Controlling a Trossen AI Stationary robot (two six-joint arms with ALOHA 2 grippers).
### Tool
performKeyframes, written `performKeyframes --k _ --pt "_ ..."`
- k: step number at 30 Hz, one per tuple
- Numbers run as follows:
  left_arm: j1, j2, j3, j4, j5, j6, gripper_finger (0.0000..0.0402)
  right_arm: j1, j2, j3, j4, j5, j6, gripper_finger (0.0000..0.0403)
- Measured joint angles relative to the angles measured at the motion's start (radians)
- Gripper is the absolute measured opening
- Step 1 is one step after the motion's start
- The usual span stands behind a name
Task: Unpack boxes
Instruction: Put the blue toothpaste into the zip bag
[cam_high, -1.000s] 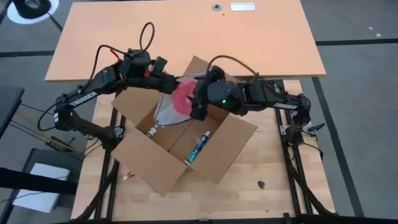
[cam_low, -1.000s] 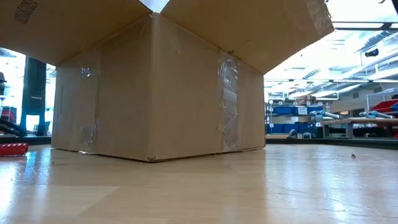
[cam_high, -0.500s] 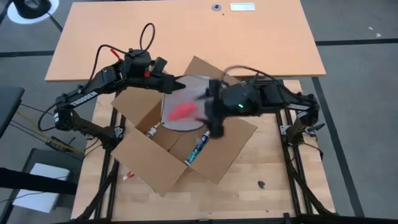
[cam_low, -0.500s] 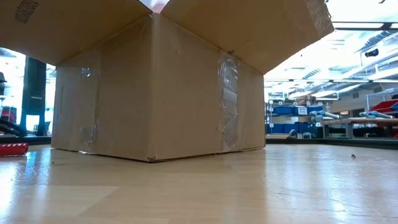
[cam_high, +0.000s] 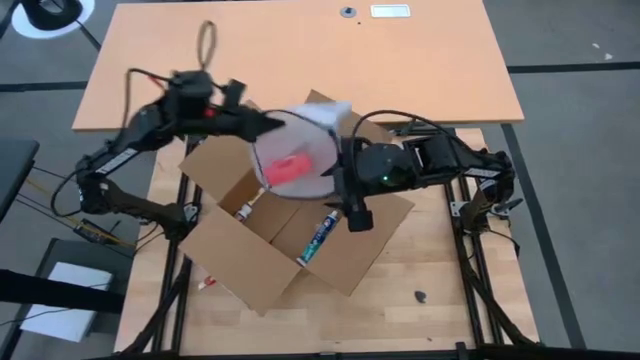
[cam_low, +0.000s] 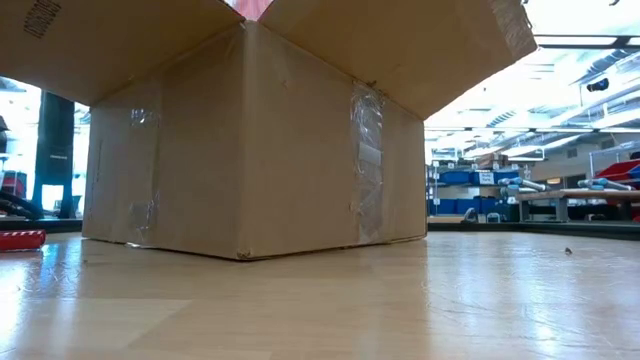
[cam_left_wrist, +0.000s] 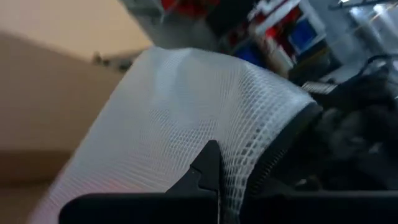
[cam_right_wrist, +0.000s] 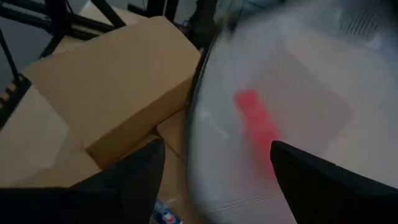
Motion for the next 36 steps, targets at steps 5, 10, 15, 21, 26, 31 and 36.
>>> performKeyframes --k 5,10,15,21,26,31,36 --pt "0.035 -0.063 0.047 -0.007 -0.080 0.041 0.0006 -0.035 0.007 -0.017 -0.012 0.000 0.067 0.0294" --pt "0.087 -0.131 0.071 -0.074 -0.134 0.111 0.0006 -0.086 0.008 -0.113 0.036 0.004 0.105 0.0294" --pt "0.128 -0.168 0.071 -0.131 -0.189 0.231 0.0006 -0.128 0.008 -0.231 0.146 -0.021 0.136 0.0294" --pt "0.135 -0.162 0.071 -0.194 -0.183 0.400 0.0006 -0.188 0.009 -0.402 0.362 -0.113 0.320 0.0294" --pt "0.135 -0.143 0.069 -0.230 -0.172 0.481 0.0006 -0.220 0.007 -0.476 0.375 -0.125 0.409 0.0294" --pt "0.134 -0.134 0.068 -0.254 -0.119 0.568 0.0006 -0.241 0.070 -0.512 0.413 -0.195 0.430 0.0294" --pt "0.134 -0.125 0.066 -0.334 -0.107 0.590 0.0006 -0.256 0.180 -0.516 0.467 -0.268 0.456 0.0294"
